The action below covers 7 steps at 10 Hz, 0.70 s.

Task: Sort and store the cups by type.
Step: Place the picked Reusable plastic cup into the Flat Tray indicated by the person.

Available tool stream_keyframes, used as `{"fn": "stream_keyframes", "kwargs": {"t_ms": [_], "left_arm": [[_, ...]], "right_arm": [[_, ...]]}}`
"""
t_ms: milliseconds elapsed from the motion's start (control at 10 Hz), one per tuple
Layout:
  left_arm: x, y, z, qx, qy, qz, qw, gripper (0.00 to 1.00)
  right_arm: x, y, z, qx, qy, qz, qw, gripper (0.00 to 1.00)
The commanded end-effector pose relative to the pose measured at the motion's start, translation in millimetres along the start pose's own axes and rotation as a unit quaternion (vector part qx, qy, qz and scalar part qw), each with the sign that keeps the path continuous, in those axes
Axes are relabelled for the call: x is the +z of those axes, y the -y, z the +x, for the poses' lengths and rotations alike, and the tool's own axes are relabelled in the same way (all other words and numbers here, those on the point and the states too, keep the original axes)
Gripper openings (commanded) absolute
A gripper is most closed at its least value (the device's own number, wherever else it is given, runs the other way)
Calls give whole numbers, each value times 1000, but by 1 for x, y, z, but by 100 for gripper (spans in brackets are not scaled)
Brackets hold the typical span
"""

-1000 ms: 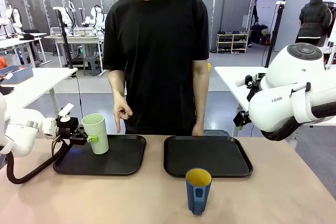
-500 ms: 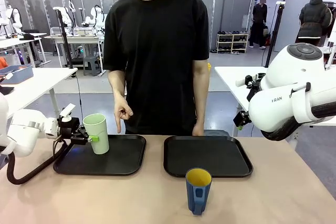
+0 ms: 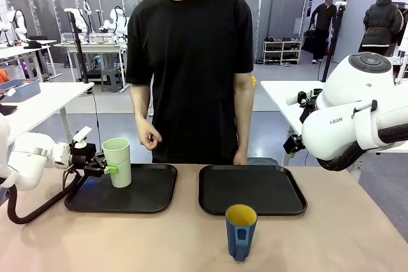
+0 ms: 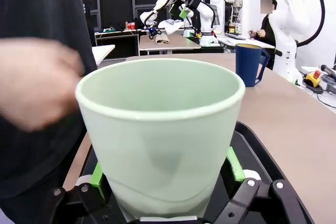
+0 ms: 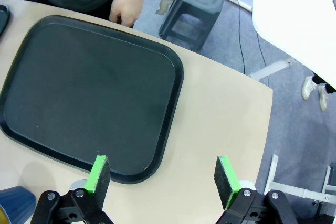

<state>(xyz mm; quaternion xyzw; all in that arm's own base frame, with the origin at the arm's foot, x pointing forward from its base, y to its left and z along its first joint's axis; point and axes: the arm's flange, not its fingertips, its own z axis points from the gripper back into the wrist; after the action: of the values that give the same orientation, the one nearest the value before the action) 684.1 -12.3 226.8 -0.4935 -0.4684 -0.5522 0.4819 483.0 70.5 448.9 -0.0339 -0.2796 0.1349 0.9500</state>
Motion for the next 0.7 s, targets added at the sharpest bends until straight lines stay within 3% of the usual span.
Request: {"fn": "stream_keyframes", "kwargs": {"t_ms": [0,600], "left_arm": [[4,-3,-2,6,-8,-3,1000,100],[39,26,1,-8,-15,25,1000,100]], "right_arm": [[-1,1,1,0,0,-1,1000,100],[-1,1,1,0,0,-1,1000,100]]}}
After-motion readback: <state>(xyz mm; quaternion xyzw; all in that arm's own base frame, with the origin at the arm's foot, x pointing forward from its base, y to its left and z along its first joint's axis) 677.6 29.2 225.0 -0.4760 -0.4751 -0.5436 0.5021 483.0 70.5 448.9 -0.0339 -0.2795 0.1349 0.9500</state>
